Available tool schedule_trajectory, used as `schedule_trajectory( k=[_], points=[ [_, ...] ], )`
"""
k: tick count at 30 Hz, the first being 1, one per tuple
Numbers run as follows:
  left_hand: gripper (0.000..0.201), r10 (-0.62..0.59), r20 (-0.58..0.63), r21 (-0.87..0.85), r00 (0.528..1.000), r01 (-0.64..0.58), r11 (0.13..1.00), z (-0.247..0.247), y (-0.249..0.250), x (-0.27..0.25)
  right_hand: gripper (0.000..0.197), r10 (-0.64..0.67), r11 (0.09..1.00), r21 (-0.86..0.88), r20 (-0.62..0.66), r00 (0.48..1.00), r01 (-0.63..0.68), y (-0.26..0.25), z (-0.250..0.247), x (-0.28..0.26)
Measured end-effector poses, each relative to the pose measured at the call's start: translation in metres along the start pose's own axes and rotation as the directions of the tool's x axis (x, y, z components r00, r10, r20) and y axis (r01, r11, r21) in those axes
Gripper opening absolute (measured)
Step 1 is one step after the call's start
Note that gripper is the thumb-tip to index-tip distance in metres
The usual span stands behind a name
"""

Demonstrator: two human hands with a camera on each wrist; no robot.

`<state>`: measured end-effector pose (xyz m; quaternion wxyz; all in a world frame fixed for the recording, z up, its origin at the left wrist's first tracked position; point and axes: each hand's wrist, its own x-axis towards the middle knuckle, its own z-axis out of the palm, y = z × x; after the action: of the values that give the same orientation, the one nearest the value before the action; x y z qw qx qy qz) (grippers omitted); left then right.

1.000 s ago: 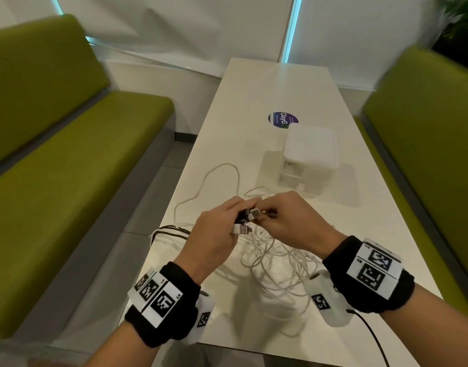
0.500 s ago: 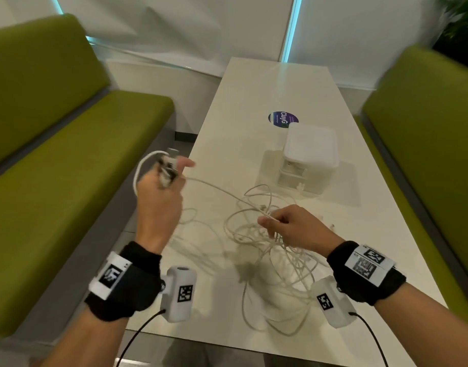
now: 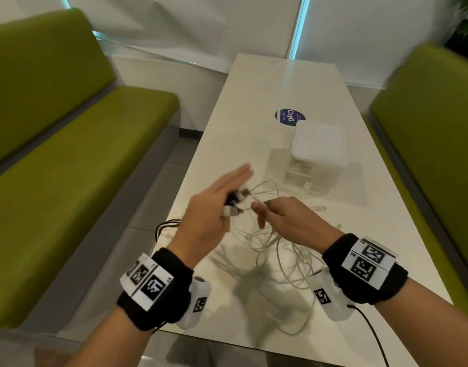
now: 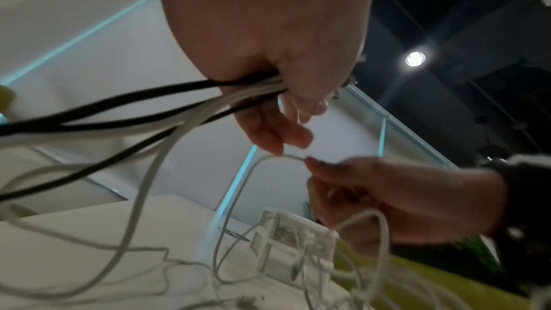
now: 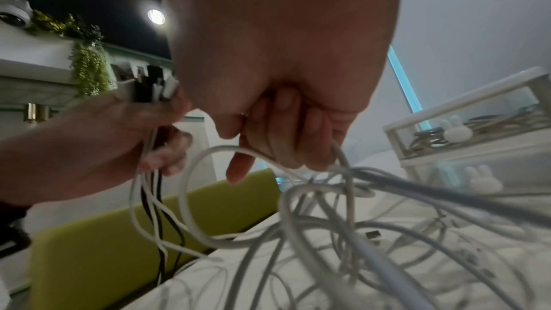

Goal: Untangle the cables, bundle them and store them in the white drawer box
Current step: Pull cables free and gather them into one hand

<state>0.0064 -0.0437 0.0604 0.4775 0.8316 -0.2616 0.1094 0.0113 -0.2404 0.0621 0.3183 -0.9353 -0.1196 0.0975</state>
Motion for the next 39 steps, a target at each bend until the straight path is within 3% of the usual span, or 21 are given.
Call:
schedule_trajectory(
  k=[1, 3, 5, 6, 9, 11, 14, 18, 20, 24, 26, 31, 39],
  points=[
    [0.076, 0.025, 0.063, 0.121, 0.998, -0.033, 0.992, 0.006, -0.003, 0.001, 0.054, -0.029, 0.999, -0.028, 0.009, 1.0, 0.029, -0.003, 0.0, 0.001],
    [0.054, -0.002, 0.117, 0.352, 0.993, -0.04, 0.935, 0.013, -0.01, 0.003, 0.045, -0.067, 0.996, -0.063, 0.019, 0.998, 0.068, -0.005, 0.0, 0.002],
    [0.024, -0.023, 0.104, 0.445, 0.994, -0.026, 0.895, 0.013, -0.014, 0.002, 0.038, -0.071, 0.996, -0.059, 0.009, 0.997, 0.072, -0.001, -0.001, 0.002],
    [0.019, -0.005, 0.077, 0.435, 0.997, -0.03, 0.9, 0.011, -0.013, 0.002, 0.037, -0.072, 0.997, -0.039, 0.0, 0.997, 0.072, 0.001, -0.001, 0.002],
    [0.026, 0.042, -0.083, 0.314, 0.996, -0.014, 0.949, -0.001, -0.007, 0.002, 0.04, -0.071, 0.993, 0.092, -0.038, 0.997, 0.074, 0.008, 0.001, 0.001],
    [0.022, -0.058, -0.203, 0.143, 0.977, 0.088, 0.986, -0.008, -0.005, 0.002, 0.039, -0.064, 0.989, 0.128, -0.04, 0.997, 0.068, 0.01, 0.004, 0.003],
    [0.024, -0.246, -0.293, -0.13, 0.924, 0.216, 0.968, -0.016, 0.0, 0.001, 0.041, -0.054, 0.995, 0.076, -0.053, 0.997, 0.058, 0.012, 0.006, 0.006],
    [0.029, -0.344, -0.351, -0.321, 0.871, 0.233, 0.918, -0.021, -0.002, 0.002, 0.049, -0.083, 0.994, 0.058, -0.082, 0.993, 0.088, 0.008, 0.004, 0.006],
    [0.034, -0.395, -0.41, -0.438, 0.822, 0.202, 0.876, -0.026, -0.005, 0.004, 0.05, -0.081, 0.997, 0.009, -0.074, 0.994, 0.082, 0.009, 0.003, 0.008],
    [0.03, -0.579, -0.481, -0.695, 0.658, 0.116, 0.709, -0.057, -0.012, 0.015, 0.043, 0.06, 0.998, -0.034, -0.021, 0.998, -0.06, 0.032, -0.003, 0.003],
    [0.031, -0.586, -0.498, -0.662, 0.639, 0.156, 0.733, -0.073, -0.02, 0.016, 0.041, 0.114, 0.994, -0.005, -0.001, 0.994, -0.114, 0.04, -0.005, -0.005],
    [0.029, -0.615, -0.461, -0.498, 0.64, 0.388, 0.776, -0.087, -0.045, 0.007, 0.031, 0.104, 0.995, -0.012, -0.01, 0.995, -0.104, 0.033, -0.005, -0.007],
    [0.024, -0.636, -0.549, -0.465, 0.542, 0.434, 0.772, -0.117, -0.069, -0.003, 0.009, 0.012, 0.984, -0.177, -0.106, 0.994, -0.031, 0.007, 0.012, 0.009]
  ],
)
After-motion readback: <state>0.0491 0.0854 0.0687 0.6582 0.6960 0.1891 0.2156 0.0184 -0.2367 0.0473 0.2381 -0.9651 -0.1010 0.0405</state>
